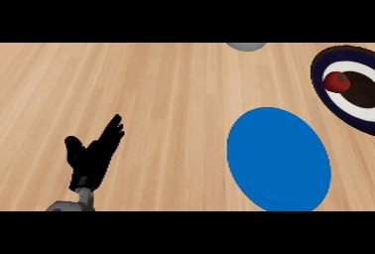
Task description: Pick the tomato from the plate and place it in the plate
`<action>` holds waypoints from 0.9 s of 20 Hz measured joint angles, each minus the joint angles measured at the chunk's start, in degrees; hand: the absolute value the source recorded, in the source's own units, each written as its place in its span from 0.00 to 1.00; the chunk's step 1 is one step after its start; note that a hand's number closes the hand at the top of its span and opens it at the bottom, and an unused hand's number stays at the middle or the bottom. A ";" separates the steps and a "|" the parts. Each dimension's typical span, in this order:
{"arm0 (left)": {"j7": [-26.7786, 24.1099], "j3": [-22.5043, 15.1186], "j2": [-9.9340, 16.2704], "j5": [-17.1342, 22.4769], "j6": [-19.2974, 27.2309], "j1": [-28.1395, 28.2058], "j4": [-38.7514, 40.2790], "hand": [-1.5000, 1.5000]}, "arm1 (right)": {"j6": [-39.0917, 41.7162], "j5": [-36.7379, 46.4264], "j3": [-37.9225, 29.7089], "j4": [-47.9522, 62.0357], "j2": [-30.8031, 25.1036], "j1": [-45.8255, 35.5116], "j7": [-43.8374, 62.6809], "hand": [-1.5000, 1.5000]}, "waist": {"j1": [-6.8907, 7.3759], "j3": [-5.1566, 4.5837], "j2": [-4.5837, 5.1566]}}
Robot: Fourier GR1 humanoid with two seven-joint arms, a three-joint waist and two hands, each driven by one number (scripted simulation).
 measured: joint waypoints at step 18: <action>-0.26 0.81 -0.35 0.00 0.44 1.37 -0.26 0.50 | 3.95 3.88 4.44 -6.22 -2.47 14.93 -3.97 0.00 | -1.79 0.03 -0.74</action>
